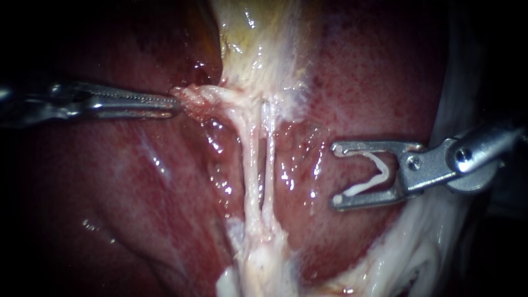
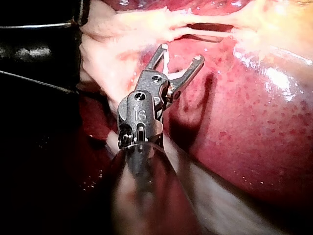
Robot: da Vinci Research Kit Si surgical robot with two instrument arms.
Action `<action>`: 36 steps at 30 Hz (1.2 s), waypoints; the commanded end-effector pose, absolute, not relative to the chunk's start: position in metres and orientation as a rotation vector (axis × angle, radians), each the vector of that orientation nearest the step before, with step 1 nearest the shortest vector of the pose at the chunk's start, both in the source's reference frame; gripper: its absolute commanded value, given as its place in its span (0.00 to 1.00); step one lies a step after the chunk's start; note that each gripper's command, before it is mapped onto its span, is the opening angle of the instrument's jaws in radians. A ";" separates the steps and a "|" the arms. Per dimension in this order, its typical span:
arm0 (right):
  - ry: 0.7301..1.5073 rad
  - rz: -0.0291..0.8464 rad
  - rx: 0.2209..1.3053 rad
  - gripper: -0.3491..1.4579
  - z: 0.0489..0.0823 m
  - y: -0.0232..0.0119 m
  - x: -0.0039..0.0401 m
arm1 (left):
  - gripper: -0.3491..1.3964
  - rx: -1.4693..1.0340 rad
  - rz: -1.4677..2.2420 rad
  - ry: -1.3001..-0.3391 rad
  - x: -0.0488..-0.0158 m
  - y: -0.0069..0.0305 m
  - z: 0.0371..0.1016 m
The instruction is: Grabbing gallbladder
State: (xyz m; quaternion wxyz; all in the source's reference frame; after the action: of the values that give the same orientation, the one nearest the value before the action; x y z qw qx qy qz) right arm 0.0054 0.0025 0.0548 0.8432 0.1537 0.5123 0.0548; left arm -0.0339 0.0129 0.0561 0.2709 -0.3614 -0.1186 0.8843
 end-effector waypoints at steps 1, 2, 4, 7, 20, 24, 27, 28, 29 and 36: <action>1.082 0.116 0.324 0.46 0.0548 0.0025 0.0054 | 0.00 -0.974 2.381 -0.321 -0.0339 0.0129 0.0559; 1.082 0.116 0.324 0.46 0.0548 0.0025 0.0054 | 0.00 -0.975 2.381 -0.325 -0.0338 0.0129 0.0558; 1.082 0.116 0.325 0.46 0.0548 0.0025 0.0054 | 0.00 -0.980 2.382 -0.338 -0.0336 0.0129 0.0557; 1.082 0.116 0.325 0.46 0.0548 0.0025 0.0053 | 0.31 -0.988 2.383 -0.358 -0.0331 0.0131 0.0555; 1.082 0.115 0.325 0.46 0.0548 0.0025 0.0053 | 0.67 -1.045 2.475 -0.293 -0.0348 0.0166 0.0541; 1.082 0.115 0.325 0.46 0.0548 0.0025 0.0053 | 0.64 -1.091 2.475 -0.297 -0.0373 0.0174 0.0552; 1.082 0.115 0.325 0.46 0.0547 0.0025 0.0053 | 0.64 -1.104 2.472 -0.312 -0.0387 0.0175 0.0561; 1.082 0.115 0.325 0.46 0.0547 0.0025 0.0053 | 0.63 -1.105 2.473 -0.313 -0.0391 0.0175 0.0564; 1.082 0.115 0.325 0.46 0.0547 0.0025 0.0053 | 0.62 -1.108 2.473 -0.317 -0.0394 0.0174 0.0568; 1.082 0.116 0.324 0.46 0.0548 0.0025 0.0054 | 0.54 -1.119 2.483 -0.320 -0.0400 0.0170 0.0596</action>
State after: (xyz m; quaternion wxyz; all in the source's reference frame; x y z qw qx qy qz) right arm 0.0054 0.0025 0.0547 0.8431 0.1536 0.5125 0.0548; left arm -0.0400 0.0169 0.0598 0.1982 -0.4001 -0.1142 0.8875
